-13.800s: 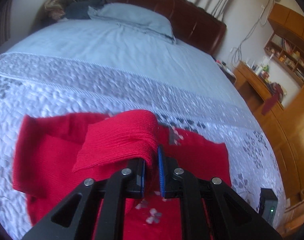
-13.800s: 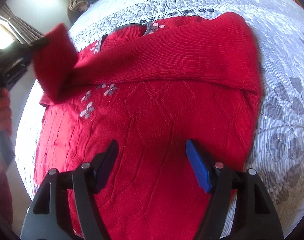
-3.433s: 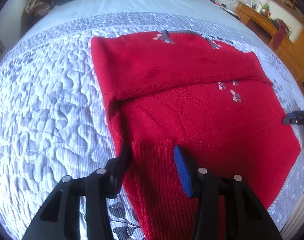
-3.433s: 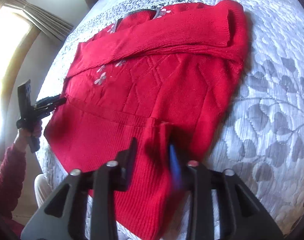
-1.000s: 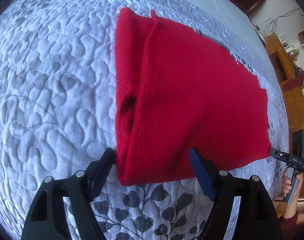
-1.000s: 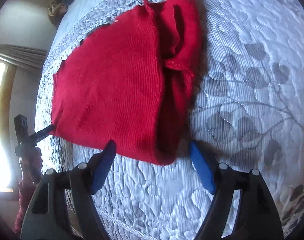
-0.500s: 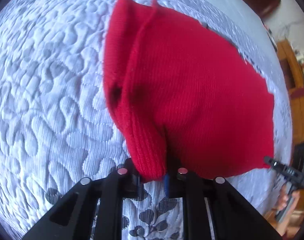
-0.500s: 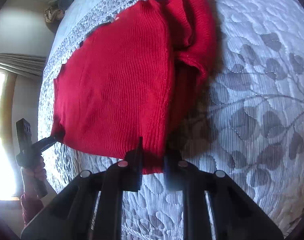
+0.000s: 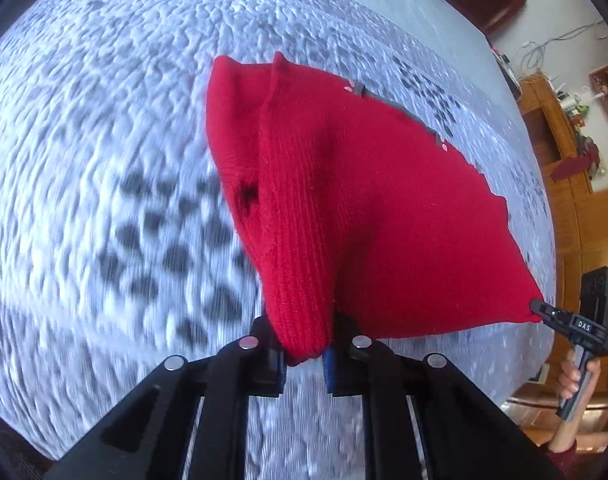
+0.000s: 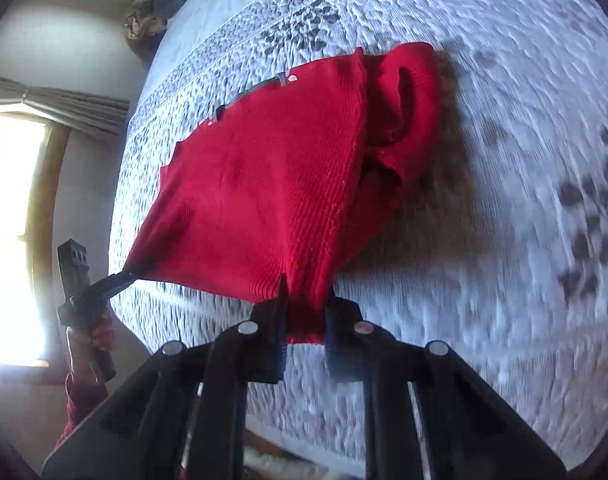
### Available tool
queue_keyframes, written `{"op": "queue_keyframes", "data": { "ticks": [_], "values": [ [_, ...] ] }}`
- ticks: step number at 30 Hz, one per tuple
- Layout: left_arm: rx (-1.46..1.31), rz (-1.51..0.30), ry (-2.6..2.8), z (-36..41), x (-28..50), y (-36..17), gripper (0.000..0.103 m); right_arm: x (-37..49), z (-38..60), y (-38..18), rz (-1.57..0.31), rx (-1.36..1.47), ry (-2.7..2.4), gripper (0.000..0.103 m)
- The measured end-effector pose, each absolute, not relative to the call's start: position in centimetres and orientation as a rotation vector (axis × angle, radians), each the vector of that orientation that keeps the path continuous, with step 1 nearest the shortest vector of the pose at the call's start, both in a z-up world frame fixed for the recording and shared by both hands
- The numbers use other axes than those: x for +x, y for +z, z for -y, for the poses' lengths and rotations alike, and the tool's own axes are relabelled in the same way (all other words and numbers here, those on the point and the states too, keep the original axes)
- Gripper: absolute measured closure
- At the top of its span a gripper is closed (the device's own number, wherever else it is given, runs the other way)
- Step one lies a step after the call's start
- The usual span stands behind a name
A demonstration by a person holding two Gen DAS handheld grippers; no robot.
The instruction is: Fold small clothes
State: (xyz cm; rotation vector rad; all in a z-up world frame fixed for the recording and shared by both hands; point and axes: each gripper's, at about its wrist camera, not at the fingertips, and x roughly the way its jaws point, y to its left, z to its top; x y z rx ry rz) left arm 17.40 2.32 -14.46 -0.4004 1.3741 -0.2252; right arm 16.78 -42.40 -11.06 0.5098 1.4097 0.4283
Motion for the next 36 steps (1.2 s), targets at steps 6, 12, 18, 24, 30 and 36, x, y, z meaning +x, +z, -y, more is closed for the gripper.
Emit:
{"op": "queue_keyframes", "data": {
  "ticks": [6,12,18,24,30,36],
  "values": [
    [-0.403,-1.378,-0.257,-3.2,9.7,-14.9,0.09,9.7,43.4,-10.7,-1.437,0.467,0.446,0.09],
    [-0.317,-1.359,-0.212,-3.2,9.0,-18.8,0.088,7.2,42.9,-14.4,-1.487,0.418,0.363,0.089],
    [-0.28,-1.301,-0.198,-3.1,8.4,-20.0,0.085,6.1,42.3,-18.8,-1.497,0.422,0.284,0.087],
    [-0.341,-1.275,-0.238,-4.3,7.3,-19.3,0.079,6.5,42.0,-18.2,-1.487,0.394,0.301,0.075],
    [-0.251,-1.224,-0.157,-5.9,7.1,-14.9,0.051,5.8,42.9,-12.3,-1.368,0.231,0.287,0.05],
    [-0.122,-1.141,-0.167,-2.4,16.0,-11.3,0.051,12.6,41.7,-8.0,-1.257,0.212,0.318,0.05]
  ]
}}
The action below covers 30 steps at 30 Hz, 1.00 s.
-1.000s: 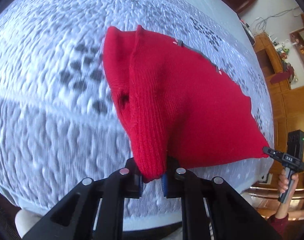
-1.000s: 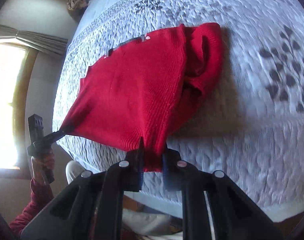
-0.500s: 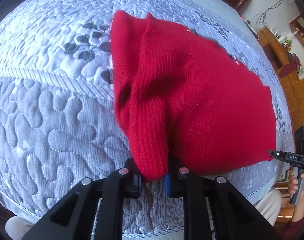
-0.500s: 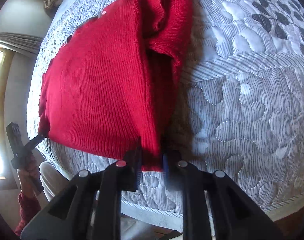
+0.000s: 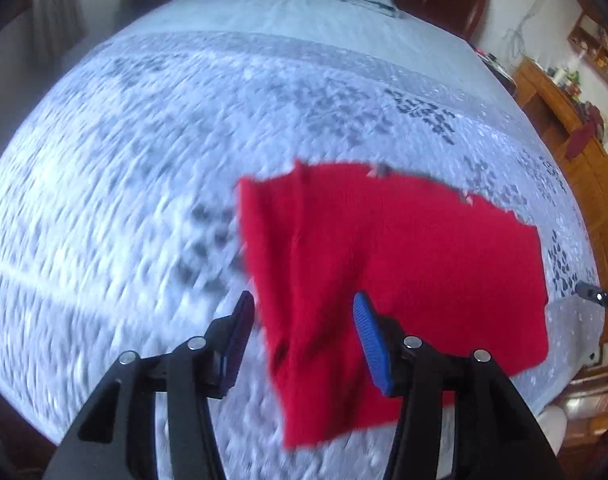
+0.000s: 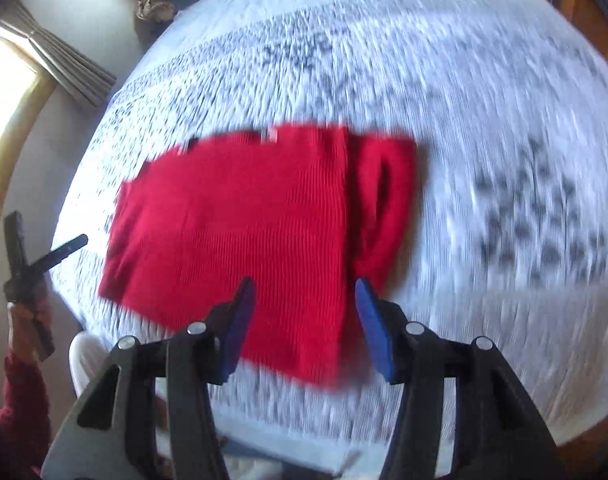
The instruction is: Fold small clothes
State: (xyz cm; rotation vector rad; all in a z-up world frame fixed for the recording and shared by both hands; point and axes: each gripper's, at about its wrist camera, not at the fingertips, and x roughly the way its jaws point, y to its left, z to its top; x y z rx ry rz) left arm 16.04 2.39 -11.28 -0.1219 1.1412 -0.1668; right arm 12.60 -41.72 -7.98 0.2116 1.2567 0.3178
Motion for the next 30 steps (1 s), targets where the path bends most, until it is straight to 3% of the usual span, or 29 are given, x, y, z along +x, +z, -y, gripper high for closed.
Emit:
{"op": "queue_keyframes", "data": {
  "ticks": [5,10,12,13,15,16,17,25,30],
  "values": [
    [0.057,-1.2,-0.092,1.0,23.0,-14.7,0.05,20.1,41.1,-11.4,-1.293,0.199,0.252,0.05],
    [0.003,-1.245,-0.111,0.5,26.6,-17.7,0.051,24.8,41.7,-15.5,-1.361,0.262,0.238,0.049],
    [0.0,-1.272,-0.134,0.9,27.4,-18.9,0.057,26.0,41.6,-16.8,-1.38,0.264,0.239,0.049],
    [0.001,-1.277,-0.147,1.1,27.5,-19.4,0.067,26.2,41.4,-17.1,-1.383,0.268,0.247,0.049],
    [0.007,-1.276,-0.152,1.1,28.0,-19.8,0.078,26.9,40.9,-17.8,-1.384,0.255,0.265,0.061],
    [0.001,-1.273,-0.161,1.2,28.1,-19.8,0.087,27.1,40.7,-17.9,-1.383,0.241,0.273,0.08],
    [0.0,-1.27,-0.156,1.1,28.3,-19.7,0.092,27.3,40.4,-18.0,-1.387,0.236,0.29,0.091],
    [-0.068,-1.098,-0.16,-0.2,28.2,-15.6,0.099,26.9,42.3,-13.5,-1.203,0.372,0.377,0.097],
    [0.008,-1.183,-0.095,0.1,29.0,-19.8,0.099,27.8,43.2,-17.3,-1.289,0.393,0.289,0.097]
  ]
}}
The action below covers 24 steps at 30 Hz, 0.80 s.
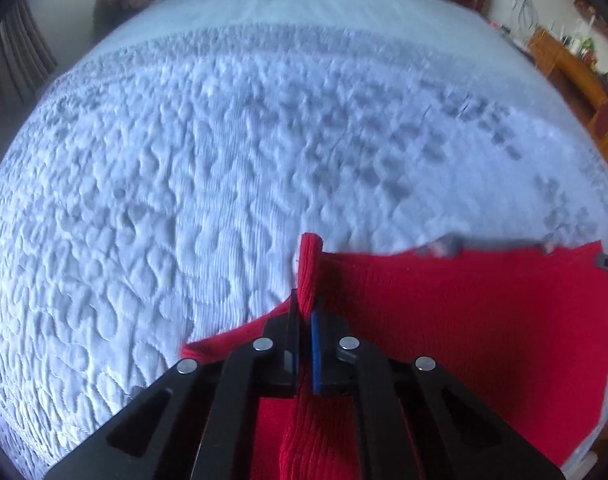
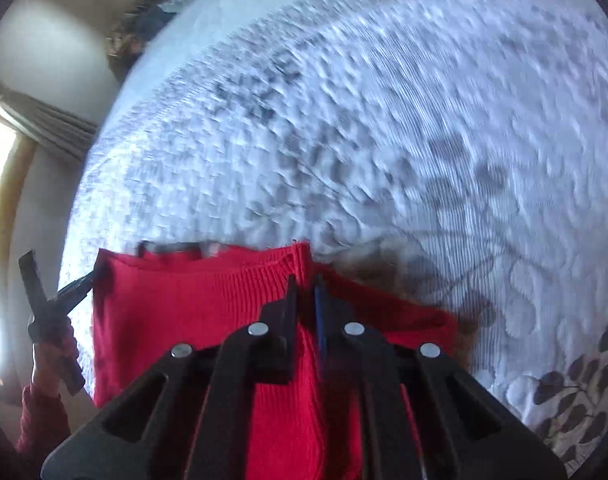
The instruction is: Fold small clothes
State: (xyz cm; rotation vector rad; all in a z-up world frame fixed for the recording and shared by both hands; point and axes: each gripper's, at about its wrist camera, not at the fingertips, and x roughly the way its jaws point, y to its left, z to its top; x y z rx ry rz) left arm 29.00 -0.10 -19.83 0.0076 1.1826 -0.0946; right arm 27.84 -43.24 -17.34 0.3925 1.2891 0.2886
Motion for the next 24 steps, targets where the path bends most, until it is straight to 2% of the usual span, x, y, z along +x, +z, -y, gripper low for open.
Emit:
{"op": "queue_keyframes", "data": {
  "ticks": [4,6,8,11,13,20,24],
  "values": [
    [0.048,-1.157,-0.093,0.6,28.4,-20.4,0.098,27.8,43.1,-19.9,-1.319,0.408,0.253,0.096],
    [0.048,-1.158,-0.091,0.5,28.3,-19.7,0.092,27.6,43.3,-19.3,-1.323,0.413,0.244,0.094],
    [0.031,-1.163,-0.078,0.2,27.7,-18.4,0.078,26.9,43.3,-18.2,-1.32,0.4,0.232,0.079],
    [-0.012,-1.13,-0.086,-0.1,25.5,-16.0,0.062,24.8,43.2,-15.7,-1.29,0.364,0.25,0.078],
    [-0.028,-1.13,-0.123,0.1,22.8,-14.6,0.056,22.4,43.1,-14.2,-1.274,0.376,0.293,0.073],
    [0.015,-1.145,-0.2,2.2,13.8,-15.2,0.053,12.1,42.3,-14.3,-1.335,0.331,0.355,0.059],
    [0.081,-1.152,-0.192,3.3,10.9,-16.8,0.052,8.9,42.3,-15.8,-1.37,0.351,0.366,0.059]
  ]
}}
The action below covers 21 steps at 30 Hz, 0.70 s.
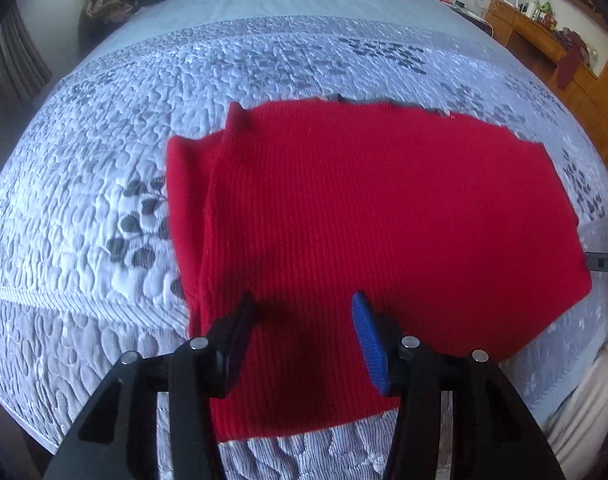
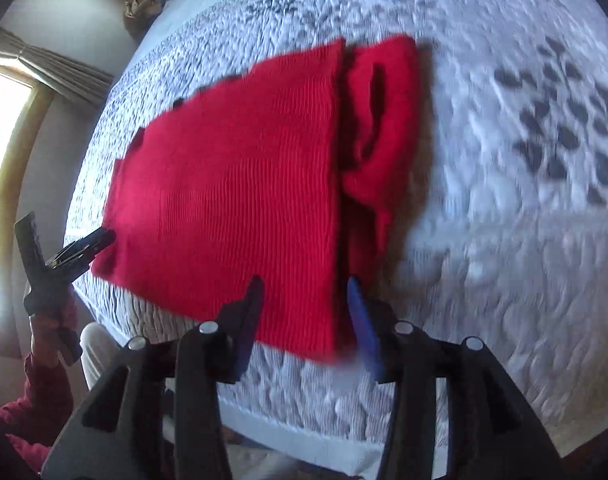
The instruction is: Fold small clothes
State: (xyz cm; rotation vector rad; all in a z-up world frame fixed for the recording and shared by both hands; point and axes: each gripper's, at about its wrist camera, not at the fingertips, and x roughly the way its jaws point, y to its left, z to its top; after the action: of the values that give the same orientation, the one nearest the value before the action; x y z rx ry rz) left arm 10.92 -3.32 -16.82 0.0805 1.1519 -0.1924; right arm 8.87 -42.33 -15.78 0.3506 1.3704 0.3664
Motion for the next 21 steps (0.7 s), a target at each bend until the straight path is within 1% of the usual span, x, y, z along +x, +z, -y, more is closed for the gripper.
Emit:
{"op": "queue_keyframes", "data": {
  "ticks": [2,3,4,5,8,12,14,16,19,20,21],
  "values": [
    [0.079,-1.161,-0.171,3.5,10.2,-17.5,0.05,7.9,41.7,-16.4,-1.387,0.336,0.384,0.069],
    [0.084,-1.157,-0.164,3.5,10.0,-17.7,0.05,7.6,41.4,-16.5,-1.39,0.324,0.383,0.08],
    [0.09,-1.156,-0.156,3.5,9.9,-17.9,0.05,7.4,41.1,-16.6,-1.4,0.306,0.374,0.096],
    [0.086,-1.157,-0.151,3.4,9.8,-18.0,0.05,7.3,41.0,-16.8,-1.409,0.306,0.365,0.1],
    [0.04,-1.166,-0.146,3.0,9.8,-18.1,0.05,6.9,41.5,-16.3,-1.407,0.341,0.355,0.1],
    [-0.025,-1.182,-0.15,2.1,9.8,-18.5,0.05,5.7,42.6,-15.6,-1.412,0.3,0.317,0.1],
    [-0.024,-1.18,-0.152,2.1,9.7,-18.8,0.049,5.4,43.4,-17.2,-1.459,0.331,0.292,0.1],
    [-0.018,-1.179,-0.151,2.2,9.8,-19.0,0.048,5.4,43.6,-18.7,-1.466,0.346,0.287,0.1],
    [-0.028,-1.173,-0.148,2.2,9.7,-18.8,0.048,5.6,43.6,-18.9,-1.449,0.367,0.283,0.098],
    [-0.031,-1.172,-0.146,2.2,9.7,-18.7,0.048,5.6,43.5,-18.8,-1.445,0.363,0.28,0.095],
    [-0.033,-1.172,-0.142,2.2,9.6,-18.6,0.048,5.6,43.3,-18.7,-1.444,0.359,0.279,0.095]
  ]
}}
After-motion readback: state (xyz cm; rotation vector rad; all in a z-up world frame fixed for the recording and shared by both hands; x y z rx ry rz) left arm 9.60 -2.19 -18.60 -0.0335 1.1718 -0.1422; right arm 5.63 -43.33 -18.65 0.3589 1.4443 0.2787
